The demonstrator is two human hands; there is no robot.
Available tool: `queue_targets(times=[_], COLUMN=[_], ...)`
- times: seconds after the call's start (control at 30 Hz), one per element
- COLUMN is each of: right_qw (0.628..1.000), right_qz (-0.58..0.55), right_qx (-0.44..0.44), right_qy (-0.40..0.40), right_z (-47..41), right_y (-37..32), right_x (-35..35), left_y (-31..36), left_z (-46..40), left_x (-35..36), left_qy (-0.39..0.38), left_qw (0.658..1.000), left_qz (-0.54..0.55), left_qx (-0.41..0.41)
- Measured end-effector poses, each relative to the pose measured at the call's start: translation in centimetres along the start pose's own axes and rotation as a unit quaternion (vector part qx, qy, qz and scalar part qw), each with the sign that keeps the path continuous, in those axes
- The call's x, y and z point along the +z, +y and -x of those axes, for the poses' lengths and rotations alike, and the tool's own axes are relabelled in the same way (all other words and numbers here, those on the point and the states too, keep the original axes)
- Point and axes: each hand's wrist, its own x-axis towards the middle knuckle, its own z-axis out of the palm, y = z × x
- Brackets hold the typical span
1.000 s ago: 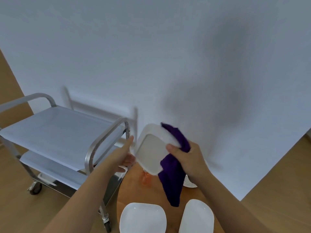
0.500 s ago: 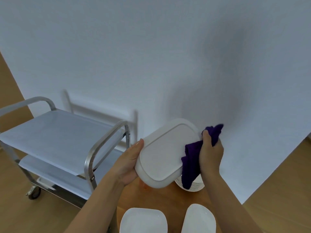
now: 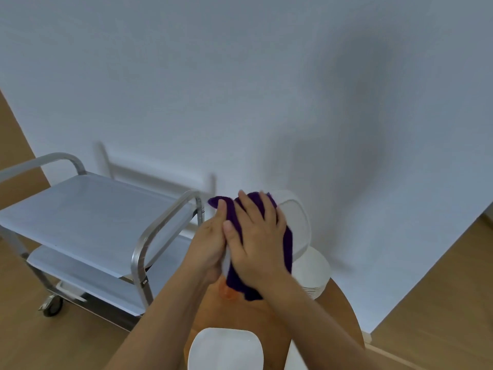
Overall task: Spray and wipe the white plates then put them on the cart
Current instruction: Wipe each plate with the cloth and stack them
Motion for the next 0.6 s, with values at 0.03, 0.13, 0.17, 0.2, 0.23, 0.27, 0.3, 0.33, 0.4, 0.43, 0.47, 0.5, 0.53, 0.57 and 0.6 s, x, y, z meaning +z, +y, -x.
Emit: queue_targets(times=[0.03,0.13,0.17,0.2,0.23,0.27,0.3,0.33,0.4,0.43,0.47,0.5,0.53,0.57,0.6], right_qw=[1.000,0.998,0.998,0.998,0.996,0.995,0.992,0.989,0.982,0.975,0.965,0.953,0.938,0.921,0.903], right_qz=[-0.017,-0.032,-0.024,-0.016,-0.009,-0.006,-0.008,-0.018,-0.064,-0.097,-0.135,-0.174,-0.212,-0.251,-0.290], right_qx=[0.016,0.048,0.054,0.065,0.083,0.103,0.124,0.143,0.179,0.200,0.223,0.249,0.275,0.297,0.313], right_qy=[0.005,0.001,-0.001,-0.004,-0.008,-0.012,-0.013,-0.010,-0.005,-0.006,-0.006,-0.003,0.008,0.026,0.049], right_z=[0.7,1.1,0.6,-0.1,-1.0,-1.9,-2.6,-3.1,-3.3,-3.1,-2.9,-2.6,-2.2,-1.9,-1.6], right_y=[-0.4,-0.4,0.0,0.6,1.3,2.2,3.1,4.0,5.8,6.6,7.3,7.7,7.8,7.7,7.4], right_x=[0.5,1.0,0.8,0.5,0.1,-0.3,-0.7,-0.9,-1.3,-1.3,-1.3,-1.3,-1.2,-1.0,-0.7], left_y=[-0.1,-0.2,-0.1,0.0,0.2,0.3,0.3,0.2,0.2,0.3,0.3,0.2,0.1,0.0,-0.1], left_z=[0.2,0.6,0.7,0.8,0.9,0.9,1.0,1.1,1.3,1.4,1.3,1.0,0.6,0.1,-0.2], left_x=[-0.2,-0.5,-0.6,-0.7,-0.9,-1.1,-1.3,-1.4,-1.5,-1.5,-1.6,-1.7,-1.7,-1.4,-0.9], left_qy=[0.003,0.013,0.017,0.020,0.022,0.024,0.026,0.029,0.040,0.052,0.069,0.085,0.100,0.116,0.130], left_qw=[1.000,0.999,0.999,0.998,0.999,0.999,0.999,0.999,0.999,0.999,0.998,0.996,0.995,0.992,0.990], left_qz=[-0.006,-0.039,-0.046,-0.048,-0.044,-0.036,-0.028,-0.024,-0.014,-0.004,0.009,0.020,0.029,0.042,0.060], left_qx=[0.001,0.012,0.017,0.019,0.019,0.020,0.022,0.024,0.021,0.015,0.009,0.007,0.006,0.003,-0.004])
